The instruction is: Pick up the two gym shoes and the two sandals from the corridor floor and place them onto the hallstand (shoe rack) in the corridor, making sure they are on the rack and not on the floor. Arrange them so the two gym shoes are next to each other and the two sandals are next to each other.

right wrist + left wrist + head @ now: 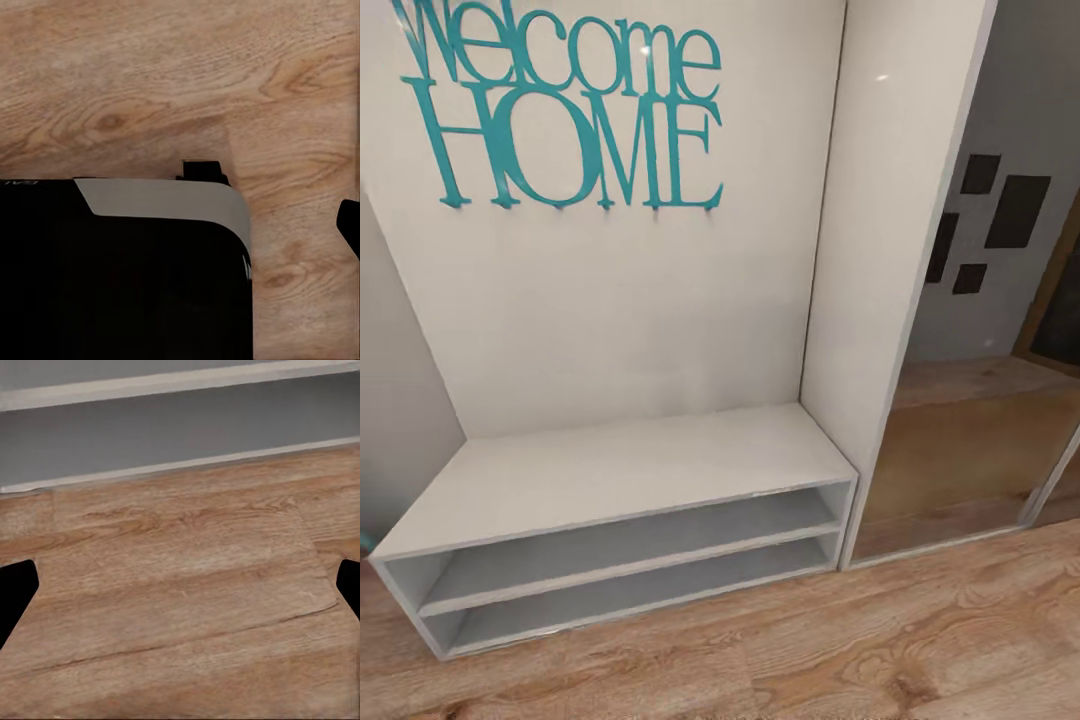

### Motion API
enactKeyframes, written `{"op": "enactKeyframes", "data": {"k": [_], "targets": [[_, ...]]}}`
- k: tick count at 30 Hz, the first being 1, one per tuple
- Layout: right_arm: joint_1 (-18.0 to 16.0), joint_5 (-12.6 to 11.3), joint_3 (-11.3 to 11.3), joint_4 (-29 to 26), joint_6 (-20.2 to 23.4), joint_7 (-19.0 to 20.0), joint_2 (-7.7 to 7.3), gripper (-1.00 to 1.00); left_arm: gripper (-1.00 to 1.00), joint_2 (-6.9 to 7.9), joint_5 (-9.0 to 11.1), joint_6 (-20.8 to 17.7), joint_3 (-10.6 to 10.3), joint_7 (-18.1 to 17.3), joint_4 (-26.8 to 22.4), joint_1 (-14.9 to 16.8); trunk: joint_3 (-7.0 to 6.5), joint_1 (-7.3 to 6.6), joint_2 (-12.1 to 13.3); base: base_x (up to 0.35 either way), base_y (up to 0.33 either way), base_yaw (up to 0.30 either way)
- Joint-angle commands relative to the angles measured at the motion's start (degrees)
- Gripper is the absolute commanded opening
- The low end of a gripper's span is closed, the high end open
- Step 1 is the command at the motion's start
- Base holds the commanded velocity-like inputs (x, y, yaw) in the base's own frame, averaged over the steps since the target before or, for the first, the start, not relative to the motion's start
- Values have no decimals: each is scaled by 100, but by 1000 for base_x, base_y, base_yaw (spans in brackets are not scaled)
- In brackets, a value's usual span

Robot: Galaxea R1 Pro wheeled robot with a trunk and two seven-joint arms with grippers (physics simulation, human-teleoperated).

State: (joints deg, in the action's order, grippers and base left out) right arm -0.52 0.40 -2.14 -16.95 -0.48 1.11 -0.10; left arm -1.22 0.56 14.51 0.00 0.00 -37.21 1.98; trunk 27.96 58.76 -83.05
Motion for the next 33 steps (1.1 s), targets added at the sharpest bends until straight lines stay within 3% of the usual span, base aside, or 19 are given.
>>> {"op": "enactKeyframes", "data": {"k": [1, 8, 33], "targets": [[-1, 4, -19, -1, -5, 12, 1, 100, 100, -1, 6, 17, 0, 0, 3, 4, 10, -3, -3, -258, -173, 280], [-1, 4, -19, -1, -5, 12, 1, 100, 100, -1, 0, 17, 0, 0, 116, 4, 38, -3, -3, -146, -82, 280], [-1, 7, -17, -1, -5, -3, 1, 100, 100, -8, -20, 8, 0, -1, 155, 4, 139, -3, -3, -4, -2, 280]]}}
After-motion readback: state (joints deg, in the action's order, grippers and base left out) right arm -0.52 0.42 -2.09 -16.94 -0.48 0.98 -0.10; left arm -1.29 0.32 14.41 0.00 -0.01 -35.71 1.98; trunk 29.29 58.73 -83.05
